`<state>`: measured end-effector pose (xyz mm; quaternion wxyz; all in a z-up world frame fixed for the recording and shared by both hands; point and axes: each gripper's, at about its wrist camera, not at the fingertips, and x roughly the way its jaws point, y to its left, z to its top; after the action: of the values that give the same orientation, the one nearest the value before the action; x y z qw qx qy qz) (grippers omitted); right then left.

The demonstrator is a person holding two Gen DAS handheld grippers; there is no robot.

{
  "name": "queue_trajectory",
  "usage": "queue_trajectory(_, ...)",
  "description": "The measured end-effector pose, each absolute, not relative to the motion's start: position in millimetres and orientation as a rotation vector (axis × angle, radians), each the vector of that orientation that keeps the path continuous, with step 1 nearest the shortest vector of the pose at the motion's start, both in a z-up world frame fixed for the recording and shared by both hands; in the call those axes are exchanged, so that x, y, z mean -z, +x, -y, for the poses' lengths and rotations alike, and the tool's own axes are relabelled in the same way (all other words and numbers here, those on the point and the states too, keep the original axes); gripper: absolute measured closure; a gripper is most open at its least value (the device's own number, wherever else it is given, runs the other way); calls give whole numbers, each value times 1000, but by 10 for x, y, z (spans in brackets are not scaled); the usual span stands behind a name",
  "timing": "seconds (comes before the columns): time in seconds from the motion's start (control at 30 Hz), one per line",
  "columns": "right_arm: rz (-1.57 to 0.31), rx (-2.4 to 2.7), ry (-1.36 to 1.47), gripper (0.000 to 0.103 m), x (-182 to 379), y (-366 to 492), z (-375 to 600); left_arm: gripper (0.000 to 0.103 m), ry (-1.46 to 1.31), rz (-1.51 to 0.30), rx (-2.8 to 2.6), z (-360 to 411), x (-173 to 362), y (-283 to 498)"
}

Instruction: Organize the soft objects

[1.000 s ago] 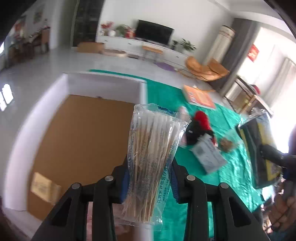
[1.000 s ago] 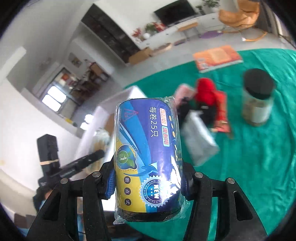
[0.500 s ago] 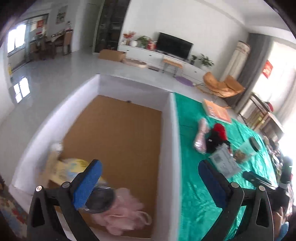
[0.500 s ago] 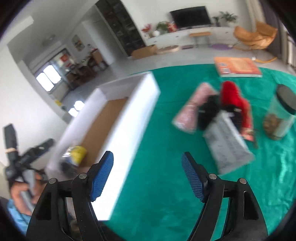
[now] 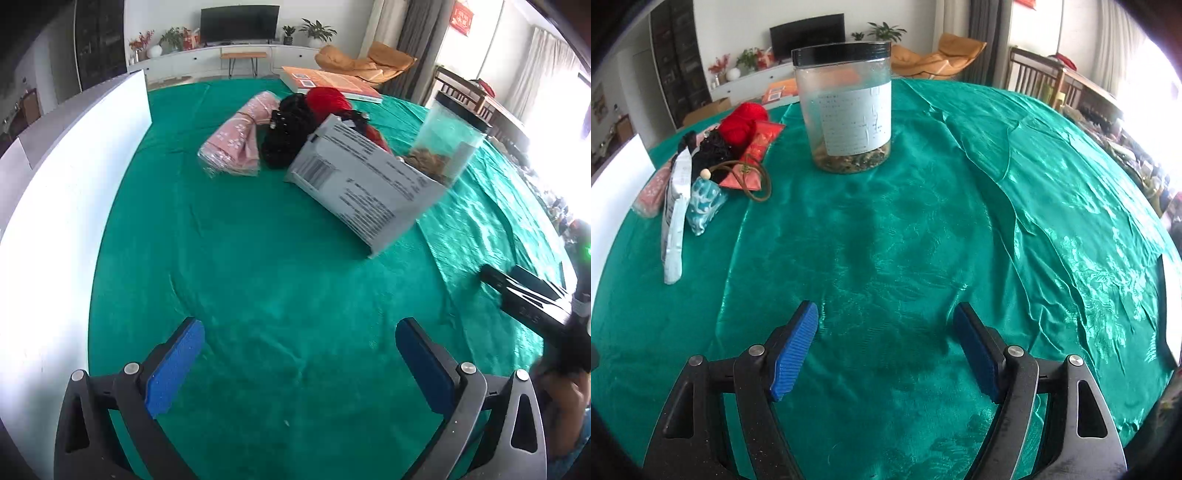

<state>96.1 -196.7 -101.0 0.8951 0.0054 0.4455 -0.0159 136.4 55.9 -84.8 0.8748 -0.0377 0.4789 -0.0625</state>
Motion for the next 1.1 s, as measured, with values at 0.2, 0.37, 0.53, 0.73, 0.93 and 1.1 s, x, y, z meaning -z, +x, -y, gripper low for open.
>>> queue_trajectory(0.2,-908,13,21,22,1040,970,1961,0,-59,-988,27,-836,1057,1665)
queue_trajectory(0.37,-912,8,22,18,1042,961,1946,0,-2,-949,1,-817,1131,1656)
queue_trajectory(0.53,-915,5,23,16,1049,972,1930,0,-7,-949,2,-831,1131,1660)
queue_trajectory(0.73,-915,3,23,16,1049,973,1929,0,-6,-949,2,-831,1132,1661)
queue_trajectory(0.93,-915,4,23,16,1049,973,1928,0,-6,-949,2,-831,1134,1662)
queue_trajectory(1.1,-915,4,24,16,1048,972,1927,0,-7,-948,2,-830,1136,1663)
